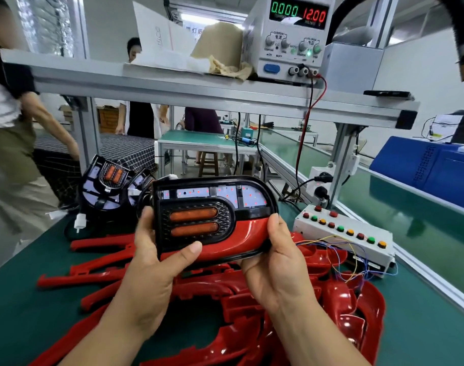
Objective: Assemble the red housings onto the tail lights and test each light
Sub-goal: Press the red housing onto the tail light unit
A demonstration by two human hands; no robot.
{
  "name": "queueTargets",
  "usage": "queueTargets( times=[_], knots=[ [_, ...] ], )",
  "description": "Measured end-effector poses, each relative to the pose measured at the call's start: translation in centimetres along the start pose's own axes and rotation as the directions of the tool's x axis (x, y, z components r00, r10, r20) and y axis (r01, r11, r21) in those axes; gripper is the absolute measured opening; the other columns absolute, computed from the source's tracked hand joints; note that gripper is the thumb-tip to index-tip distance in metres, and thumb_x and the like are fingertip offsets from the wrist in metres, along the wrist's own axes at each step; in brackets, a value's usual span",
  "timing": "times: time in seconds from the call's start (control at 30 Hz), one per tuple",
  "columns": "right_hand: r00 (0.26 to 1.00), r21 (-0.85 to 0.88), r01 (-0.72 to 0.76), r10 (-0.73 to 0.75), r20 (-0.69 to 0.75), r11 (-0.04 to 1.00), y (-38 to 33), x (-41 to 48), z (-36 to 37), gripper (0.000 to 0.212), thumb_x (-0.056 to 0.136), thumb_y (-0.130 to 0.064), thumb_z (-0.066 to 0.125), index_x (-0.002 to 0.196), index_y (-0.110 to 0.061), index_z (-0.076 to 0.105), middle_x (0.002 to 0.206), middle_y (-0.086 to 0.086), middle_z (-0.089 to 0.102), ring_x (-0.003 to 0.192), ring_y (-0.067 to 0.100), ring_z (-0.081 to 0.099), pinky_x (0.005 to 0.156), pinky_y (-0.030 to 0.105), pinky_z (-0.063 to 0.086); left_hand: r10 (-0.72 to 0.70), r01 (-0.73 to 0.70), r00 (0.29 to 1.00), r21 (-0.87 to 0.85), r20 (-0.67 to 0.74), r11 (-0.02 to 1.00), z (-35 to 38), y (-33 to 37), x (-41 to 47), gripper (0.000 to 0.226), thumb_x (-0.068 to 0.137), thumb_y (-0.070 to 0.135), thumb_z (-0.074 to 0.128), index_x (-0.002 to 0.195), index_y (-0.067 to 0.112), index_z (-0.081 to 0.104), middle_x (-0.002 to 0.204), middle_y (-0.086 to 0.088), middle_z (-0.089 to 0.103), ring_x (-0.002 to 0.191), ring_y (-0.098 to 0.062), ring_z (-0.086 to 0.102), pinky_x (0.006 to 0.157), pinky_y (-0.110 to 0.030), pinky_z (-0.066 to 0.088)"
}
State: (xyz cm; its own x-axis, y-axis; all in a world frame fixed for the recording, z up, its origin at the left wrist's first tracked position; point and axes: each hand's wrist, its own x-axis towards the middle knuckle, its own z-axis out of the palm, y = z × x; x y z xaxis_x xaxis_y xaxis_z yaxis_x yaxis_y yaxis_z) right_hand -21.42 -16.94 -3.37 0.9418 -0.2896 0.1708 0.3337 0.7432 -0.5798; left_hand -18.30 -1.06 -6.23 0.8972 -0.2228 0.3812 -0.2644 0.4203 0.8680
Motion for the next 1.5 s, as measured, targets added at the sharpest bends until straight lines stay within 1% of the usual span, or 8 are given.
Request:
queueTargets(
  times=[0.1, 0.23, 0.5, 0.7, 0.97, 1.2, 1.37, 1.5],
  knots=[
    [0.999, -0.005, 0.014, -0.014, 0.029, 1.000, -0.3, 0.0, -0.1, 0.053, 0.086, -0.029, 0.051, 0.129, 0.001, 0.049, 0.113, 0.023, 0.064, 0.097, 0.031, 0.065, 0.080, 0.046, 0.059, -0.136, 0.143, 0.982, -0.047, 0.131, 0.989, -0.2, 0.0, 0.0, 0.066, 0.064, 0.020, 0.087, 0.121, 0.039, 0.060, 0.125, 0.001, 0.068, 0.112, -0.021, 0.067, 0.077, -0.034, 0.058],
    [0.992, -0.111, -0.034, 0.047, 0.115, 0.993, -1.1, -0.1, -0.4, 0.047, 0.091, -0.028, 0.051, 0.125, 0.003, 0.052, 0.112, 0.023, 0.067, 0.097, 0.031, 0.069, 0.073, 0.042, 0.059, -0.125, 0.131, 0.990, -0.100, 0.072, 0.986, -0.3, 0.0, 0.1, 0.057, 0.060, 0.020, 0.080, 0.113, 0.038, 0.064, 0.120, 0.000, 0.070, 0.103, -0.021, 0.071, 0.066, -0.029, 0.058],
    [0.944, -0.138, -0.145, 0.179, 0.277, 0.980, -1.7, 0.0, -1.4, 0.037, 0.089, -0.009, 0.053, 0.126, -0.010, 0.050, 0.121, 0.022, 0.063, 0.106, 0.035, 0.064, 0.087, 0.055, 0.054, -0.114, 0.115, 0.982, 0.006, 0.151, 0.993, -1.4, 1.9, 0.4, 0.061, 0.058, 0.030, 0.090, 0.112, 0.043, 0.064, 0.121, 0.000, 0.069, 0.108, -0.022, 0.068, 0.072, -0.030, 0.058],
    [0.953, -0.204, -0.146, 0.193, 0.235, 0.968, -1.7, 0.2, -1.8, 0.046, 0.081, -0.014, 0.060, 0.126, -0.008, 0.053, 0.116, 0.020, 0.066, 0.098, 0.034, 0.066, 0.089, 0.057, 0.049, -0.106, 0.095, 0.979, 0.069, 0.174, 0.993, -1.4, 2.2, 0.3, 0.075, 0.046, 0.049, 0.095, 0.114, 0.045, 0.063, 0.121, 0.004, 0.069, 0.108, -0.018, 0.069, 0.073, -0.028, 0.058],
    [0.973, -0.175, -0.099, 0.132, 0.189, 0.980, -1.6, 0.2, -1.5, 0.038, 0.077, -0.007, 0.062, 0.114, -0.006, 0.058, 0.104, 0.018, 0.070, 0.087, 0.027, 0.071, 0.070, 0.042, 0.060, -0.126, 0.119, 0.983, 0.063, 0.132, 0.991, -1.6, 1.6, 0.4, 0.065, 0.053, 0.040, 0.091, 0.112, 0.042, 0.064, 0.119, 0.002, 0.070, 0.105, -0.022, 0.070, 0.070, -0.030, 0.058],
    [0.972, -0.226, -0.067, 0.114, 0.205, 0.972, -1.6, 0.1, -1.4, 0.041, 0.081, -0.011, 0.063, 0.121, -0.006, 0.054, 0.110, 0.018, 0.069, 0.092, 0.027, 0.069, 0.076, 0.043, 0.060, -0.125, 0.123, 0.986, 0.023, 0.109, 0.992, -1.7, 1.5, 0.7, 0.046, 0.065, 0.028, 0.078, 0.108, 0.040, 0.067, 0.118, 0.002, 0.071, 0.103, -0.019, 0.071, 0.066, -0.027, 0.058],
    [0.961, -0.344, -0.041, 0.131, 0.243, 0.938, -1.4, -0.1, -1.6, 0.056, 0.076, -0.005, 0.070, 0.127, -0.010, 0.047, 0.117, 0.019, 0.066, 0.101, 0.030, 0.066, 0.078, 0.040, 0.059, -0.159, 0.164, 0.981, -0.037, 0.109, 0.986, -1.3, 1.2, 0.6, 0.056, 0.060, 0.033, 0.089, 0.111, 0.039, 0.067, 0.121, 0.000, 0.070, 0.104, -0.020, 0.070, 0.067, -0.029, 0.059],
    [0.971, -0.386, -0.017, 0.107, 0.212, 0.922, -1.7, 0.0, -1.7, 0.068, 0.066, -0.006, 0.077, 0.126, -0.009, 0.047, 0.108, 0.016, 0.068, 0.095, 0.030, 0.067, 0.074, 0.038, 0.059, -0.214, 0.230, 0.947, -0.042, 0.239, 0.972, -1.8, 1.8, 0.6, 0.068, 0.052, 0.045, 0.095, 0.113, 0.042, 0.066, 0.127, 0.002, 0.066, 0.114, -0.020, 0.066, 0.077, -0.031, 0.058]
  ],
)
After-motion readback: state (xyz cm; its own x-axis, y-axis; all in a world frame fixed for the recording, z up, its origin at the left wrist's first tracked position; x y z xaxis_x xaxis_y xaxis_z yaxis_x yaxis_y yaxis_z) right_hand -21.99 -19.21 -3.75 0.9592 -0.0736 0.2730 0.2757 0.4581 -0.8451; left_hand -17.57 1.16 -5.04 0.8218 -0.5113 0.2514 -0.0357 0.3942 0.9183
